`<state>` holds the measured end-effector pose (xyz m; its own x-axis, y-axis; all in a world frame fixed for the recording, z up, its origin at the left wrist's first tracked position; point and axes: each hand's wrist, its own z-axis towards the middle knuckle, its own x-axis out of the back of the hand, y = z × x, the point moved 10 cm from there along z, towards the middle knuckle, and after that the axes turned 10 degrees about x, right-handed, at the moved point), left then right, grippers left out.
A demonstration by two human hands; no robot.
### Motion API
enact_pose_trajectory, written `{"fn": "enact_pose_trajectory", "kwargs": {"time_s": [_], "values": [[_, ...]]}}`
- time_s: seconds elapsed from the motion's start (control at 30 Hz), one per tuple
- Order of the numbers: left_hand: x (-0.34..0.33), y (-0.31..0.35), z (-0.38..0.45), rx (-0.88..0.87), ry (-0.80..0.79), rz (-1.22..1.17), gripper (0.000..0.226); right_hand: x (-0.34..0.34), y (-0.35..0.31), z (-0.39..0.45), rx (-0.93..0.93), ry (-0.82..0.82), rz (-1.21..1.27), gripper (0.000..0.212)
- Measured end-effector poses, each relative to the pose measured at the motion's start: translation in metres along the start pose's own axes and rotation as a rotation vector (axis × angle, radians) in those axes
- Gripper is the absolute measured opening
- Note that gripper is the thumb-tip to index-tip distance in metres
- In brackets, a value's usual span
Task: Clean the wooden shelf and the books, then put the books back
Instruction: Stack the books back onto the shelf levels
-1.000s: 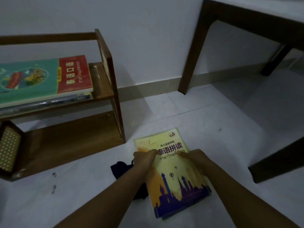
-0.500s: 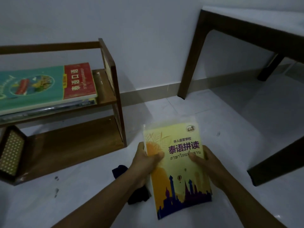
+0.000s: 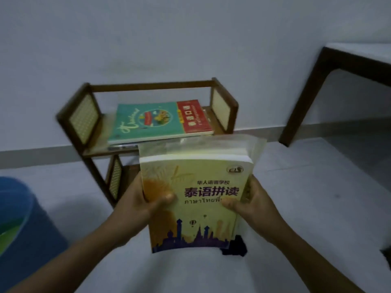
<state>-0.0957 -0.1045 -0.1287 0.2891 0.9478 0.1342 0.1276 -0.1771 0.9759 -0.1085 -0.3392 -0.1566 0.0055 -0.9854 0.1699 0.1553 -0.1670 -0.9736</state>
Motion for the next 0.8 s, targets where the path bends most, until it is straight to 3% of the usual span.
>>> {"fn": "enact_pose_trajectory", "kwargs": {"time_s": [0.1,0.2,0.4,0.5,0.6,0.73,0.8], "values": [[0.04,-0.028,-0.025,-0.007,0.136,0.044,0.041,-0.055,0.034,-0.004,-0.056,-0.064,-0.027,0.041],[0.066,-0.067,-0.043,0.039,0.224,0.069,0.037,-0.095,0.066,-0.015,-0.113,-0.097,-0.037,0.038],[0.08,-0.125,-0.055,0.09,0.262,-0.019,0.054,-0.126,0.091,-0.026,-0.144,-0.156,-0.067,0.049],[0.086,-0.104,-0.057,0.048,0.248,0.023,0.071,-0.125,0.092,-0.02,-0.147,-0.164,-0.058,0.049],[0.098,-0.036,-0.054,-0.061,0.12,0.242,0.072,-0.125,0.086,-0.017,-0.145,-0.172,-0.06,0.038],[0.059,0.019,-0.034,-0.096,-0.099,0.994,0.068,-0.127,0.082,-0.013,-0.143,-0.172,-0.055,0.032],[0.031,0.012,-0.018,-0.086,-0.091,1.285,0.058,-0.126,0.082,-0.011,-0.141,-0.162,-0.036,0.035]]}}
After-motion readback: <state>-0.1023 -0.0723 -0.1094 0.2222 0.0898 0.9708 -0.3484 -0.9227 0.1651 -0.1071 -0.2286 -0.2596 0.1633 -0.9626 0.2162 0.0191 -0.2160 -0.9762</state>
